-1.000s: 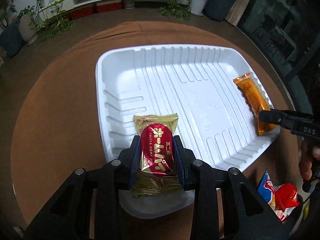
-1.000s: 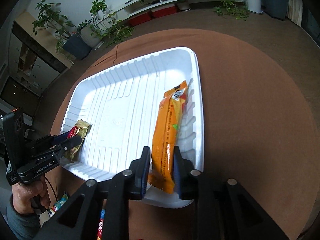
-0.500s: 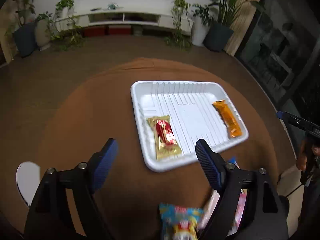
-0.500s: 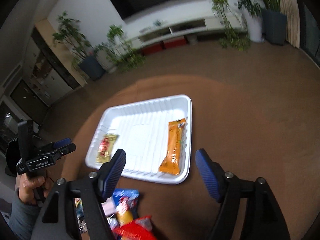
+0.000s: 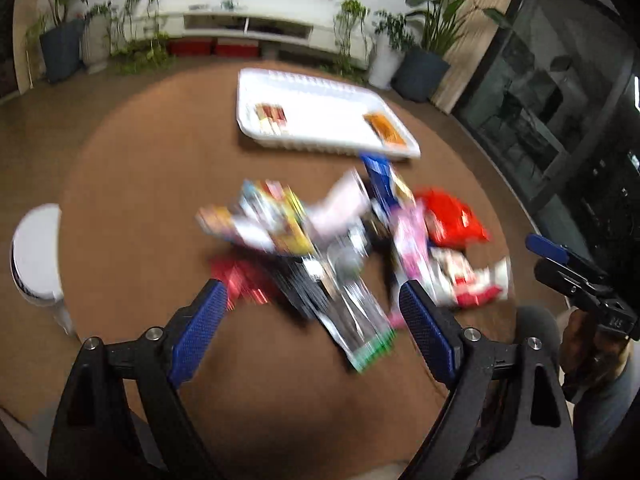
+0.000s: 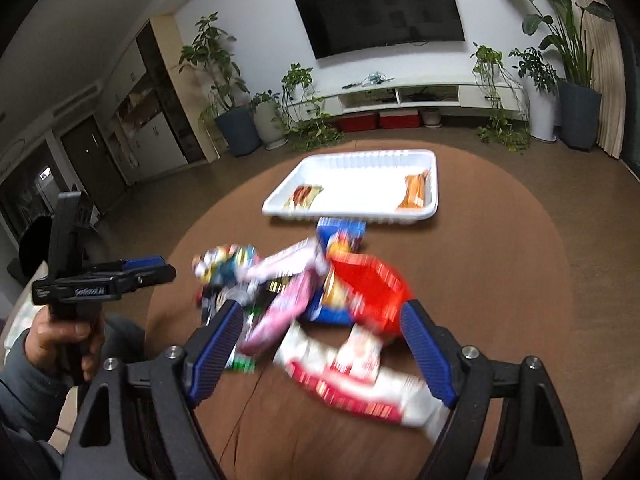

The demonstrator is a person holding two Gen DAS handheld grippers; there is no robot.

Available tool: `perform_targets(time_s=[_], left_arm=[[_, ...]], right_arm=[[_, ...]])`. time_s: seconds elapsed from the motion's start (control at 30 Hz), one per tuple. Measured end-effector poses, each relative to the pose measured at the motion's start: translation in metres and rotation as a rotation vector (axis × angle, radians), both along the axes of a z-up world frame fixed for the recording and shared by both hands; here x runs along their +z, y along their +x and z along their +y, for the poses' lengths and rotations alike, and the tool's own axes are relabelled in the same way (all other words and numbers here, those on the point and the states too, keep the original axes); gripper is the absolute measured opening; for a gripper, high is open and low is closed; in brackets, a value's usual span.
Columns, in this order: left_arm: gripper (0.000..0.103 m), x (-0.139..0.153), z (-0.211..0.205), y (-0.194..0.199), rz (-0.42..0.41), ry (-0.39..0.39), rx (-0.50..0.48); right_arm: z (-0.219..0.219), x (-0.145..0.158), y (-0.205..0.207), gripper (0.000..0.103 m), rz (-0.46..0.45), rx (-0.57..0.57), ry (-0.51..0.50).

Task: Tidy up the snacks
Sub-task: 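Move both tools back over the snack pile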

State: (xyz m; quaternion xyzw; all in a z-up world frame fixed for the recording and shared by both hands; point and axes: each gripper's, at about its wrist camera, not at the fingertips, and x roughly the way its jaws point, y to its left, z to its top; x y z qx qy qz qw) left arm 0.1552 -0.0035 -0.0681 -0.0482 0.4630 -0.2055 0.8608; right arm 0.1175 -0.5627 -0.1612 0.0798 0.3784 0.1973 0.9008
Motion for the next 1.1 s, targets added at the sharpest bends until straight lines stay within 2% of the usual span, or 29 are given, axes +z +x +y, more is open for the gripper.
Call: perform_targets(time_s=[0.2, 0.47, 0.67, 0.8, 0.9, 0.97, 1.1], left_arm=[[0.087, -0.036, -0.037, -0.022, 0.064, 0.091, -0.013], [0.087, -0.051, -0.069, 0.003, 0.075, 0.219, 0.013], [0.086, -0.068, -0.082, 0.017, 0.111, 0.253, -0.005], [0.085, -0.069, -0.082, 0.027, 0.100, 0.260, 0.002], [0.078, -0.068, -0.080, 0.030, 0.088, 0.268, -0.006], [0.067, -0.067, -0.079, 0.031, 0.078, 0.272, -0.017], [0.059, -0.065, -0.071, 0.029, 0.071, 0.270, -0.038]], right_arm=[[0.006, -0.014, -0.019, 0.083, 0.057, 0.006, -0.077], [0.010, -0.022, -0.029, 0.083, 0.080, 0.015, -0.056], [0.010, -0.023, -0.033, 0.083, 0.083, 0.018, -0.041], [0.007, -0.025, -0.033, 0.083, 0.087, 0.014, -0.032], [0.008, -0.025, -0.034, 0.083, 0.088, 0.018, -0.039], [0.009, -0.025, -0.035, 0.083, 0.087, 0.025, -0.048], [0.013, -0.025, -0.036, 0.083, 0.089, 0.049, -0.068]])
